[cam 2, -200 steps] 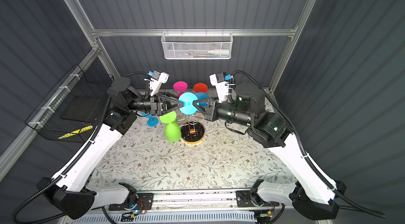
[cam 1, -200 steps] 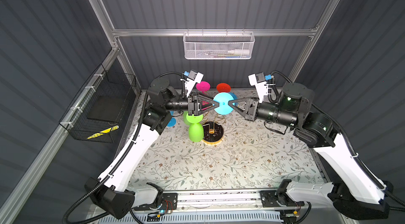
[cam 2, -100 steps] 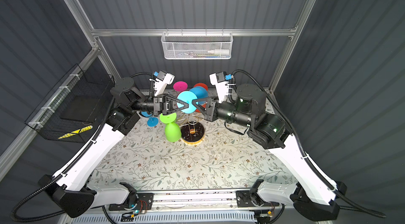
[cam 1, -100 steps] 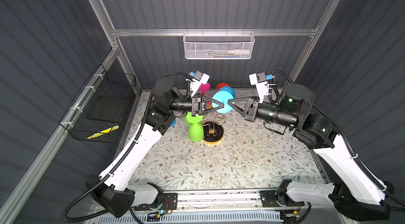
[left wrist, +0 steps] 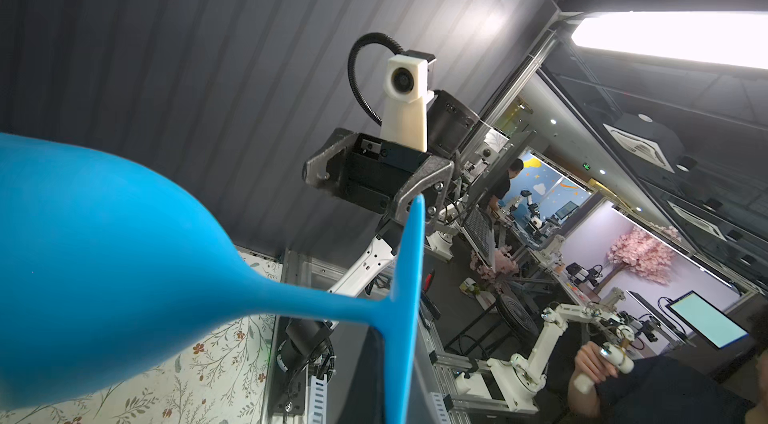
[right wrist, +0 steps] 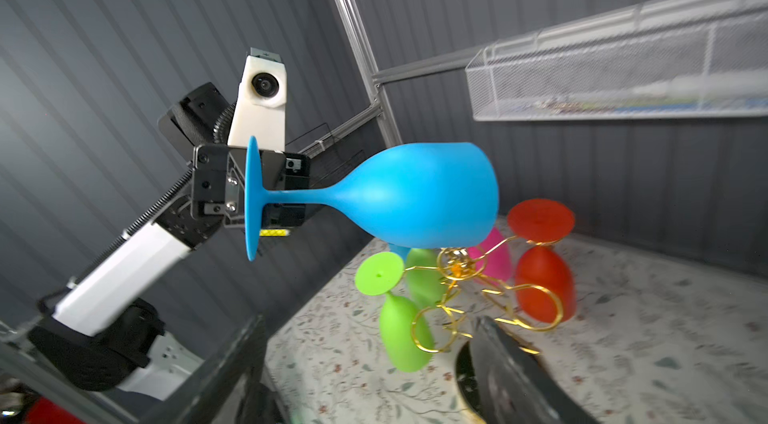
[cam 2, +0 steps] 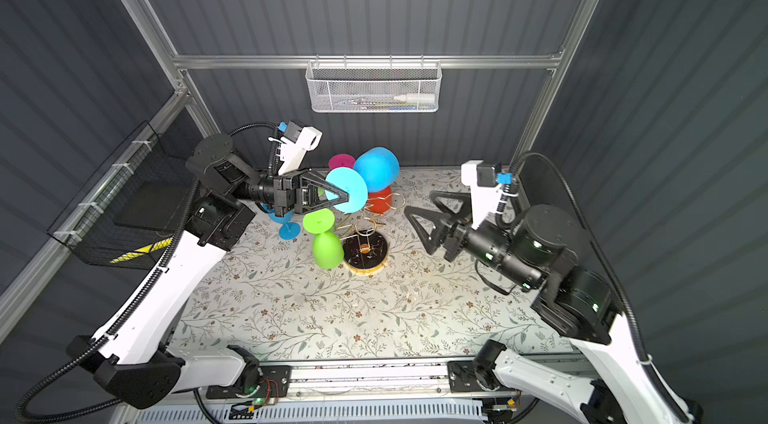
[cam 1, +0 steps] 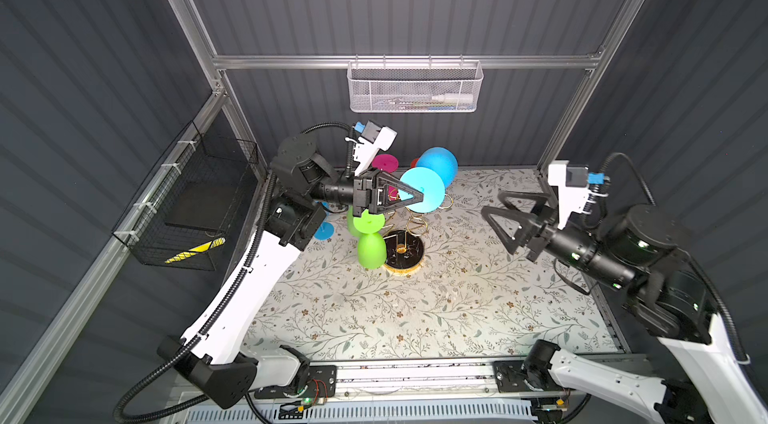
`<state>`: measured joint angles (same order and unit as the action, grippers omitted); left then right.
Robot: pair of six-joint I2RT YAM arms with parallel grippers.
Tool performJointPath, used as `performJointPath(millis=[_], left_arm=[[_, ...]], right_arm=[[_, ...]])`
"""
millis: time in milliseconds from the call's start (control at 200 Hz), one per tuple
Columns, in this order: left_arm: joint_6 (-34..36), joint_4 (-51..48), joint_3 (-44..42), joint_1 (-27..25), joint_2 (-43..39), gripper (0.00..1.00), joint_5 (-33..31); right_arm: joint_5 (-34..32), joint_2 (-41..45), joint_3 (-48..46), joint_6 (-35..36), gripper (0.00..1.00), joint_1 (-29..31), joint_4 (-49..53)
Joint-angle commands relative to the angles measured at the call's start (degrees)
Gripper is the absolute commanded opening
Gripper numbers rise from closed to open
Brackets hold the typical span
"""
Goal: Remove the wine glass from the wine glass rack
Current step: 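Open and withdraw the right gripper while the left holds the glass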
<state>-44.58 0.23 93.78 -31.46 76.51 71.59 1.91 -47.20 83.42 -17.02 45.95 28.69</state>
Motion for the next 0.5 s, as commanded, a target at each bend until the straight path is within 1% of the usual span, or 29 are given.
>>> performJointPath(millis=[0,40,190,275,415,495], left_arm=[[2.1,-4.0,3.2,0.1,1.3,0.00,2.7],[2.0,-4.3,3.3,0.1,1.5,0.00,2.7],[2.6,-5.6,3.7,0.2,2.3,0.00,2.3],[2.4,-5.8,3.8,0.4,2.7,0.00,2.4],[2.4,-6.1,4.3,0.7,2.9,0.00,2.6],[2.3,-6.4,4.6,0.7,3.2,0.00,2.7]], right_arm=[[-7.5,1.5,-3.6,14.4,0.87,-0.1,-5.4],[-8.4,1.6,-4.5,18.4,0.91,-0.1,-6.0],[-9.4,-0.1,-8.9,31.2,0.98,-0.1,-15.3],[-7.0,-1.1,-11.9,38.0,0.99,-0.1,-20.6],[-3.1,-3.1,-14.5,46.1,0.99,-0.2,-25.7],[-0.7,-4.5,-14.3,47.9,0.99,-1.0,-27.0]])
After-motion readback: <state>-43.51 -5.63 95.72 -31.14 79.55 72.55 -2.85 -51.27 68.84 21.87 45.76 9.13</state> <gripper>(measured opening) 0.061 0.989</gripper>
